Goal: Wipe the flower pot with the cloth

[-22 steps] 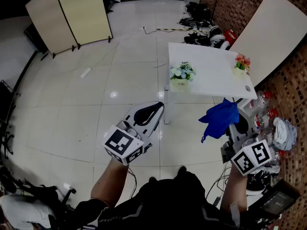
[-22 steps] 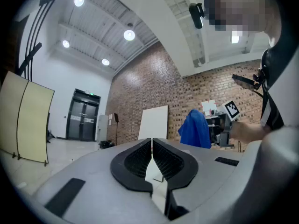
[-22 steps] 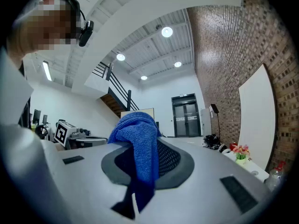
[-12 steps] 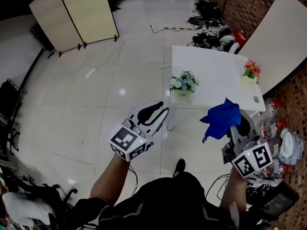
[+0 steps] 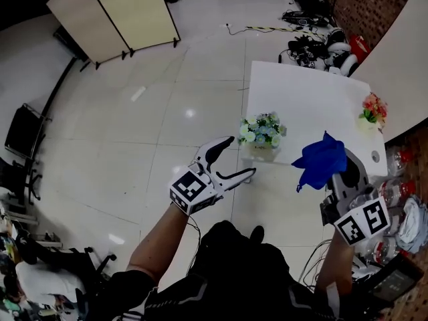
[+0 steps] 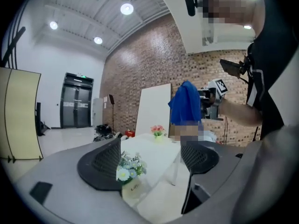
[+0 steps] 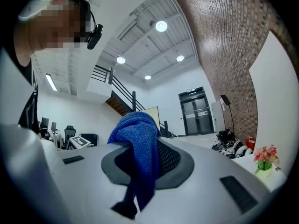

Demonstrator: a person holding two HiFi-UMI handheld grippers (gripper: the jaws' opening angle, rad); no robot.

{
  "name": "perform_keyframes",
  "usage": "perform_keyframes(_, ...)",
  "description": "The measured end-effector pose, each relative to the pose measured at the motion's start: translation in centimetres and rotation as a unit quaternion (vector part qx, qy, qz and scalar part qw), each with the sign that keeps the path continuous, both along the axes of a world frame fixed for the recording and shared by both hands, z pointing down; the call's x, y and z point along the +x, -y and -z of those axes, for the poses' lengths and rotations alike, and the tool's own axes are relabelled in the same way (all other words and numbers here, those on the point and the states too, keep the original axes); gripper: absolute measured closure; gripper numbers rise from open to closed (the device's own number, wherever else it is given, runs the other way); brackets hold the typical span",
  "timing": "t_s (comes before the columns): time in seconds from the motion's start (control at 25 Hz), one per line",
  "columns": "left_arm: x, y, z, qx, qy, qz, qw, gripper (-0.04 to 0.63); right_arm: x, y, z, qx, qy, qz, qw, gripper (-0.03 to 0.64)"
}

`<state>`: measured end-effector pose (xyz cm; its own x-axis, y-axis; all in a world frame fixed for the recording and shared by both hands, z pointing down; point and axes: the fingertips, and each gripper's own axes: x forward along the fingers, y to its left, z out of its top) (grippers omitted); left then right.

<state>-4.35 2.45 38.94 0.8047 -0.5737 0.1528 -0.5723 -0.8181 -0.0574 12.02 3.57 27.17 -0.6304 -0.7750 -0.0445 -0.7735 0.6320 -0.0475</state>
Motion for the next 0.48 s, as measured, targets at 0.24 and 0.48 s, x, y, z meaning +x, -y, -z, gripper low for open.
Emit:
perform_keyframes(0.24, -0.8, 6.3, -5.7, -0.014, 0.008, -0.027, 0.9995, 0.073, -0.8, 6.5, -2.9, -0.013, -0.002, -0.011, 1.000, 0.568)
perform_keyframes(0.48, -2.3, 12.3, -10.9, -0.044, 0.031, -0.075, 0.9958, 0.000, -3.2, 13.0, -4.2, -0.031, 0.013, -0.040, 0.999, 0.568)
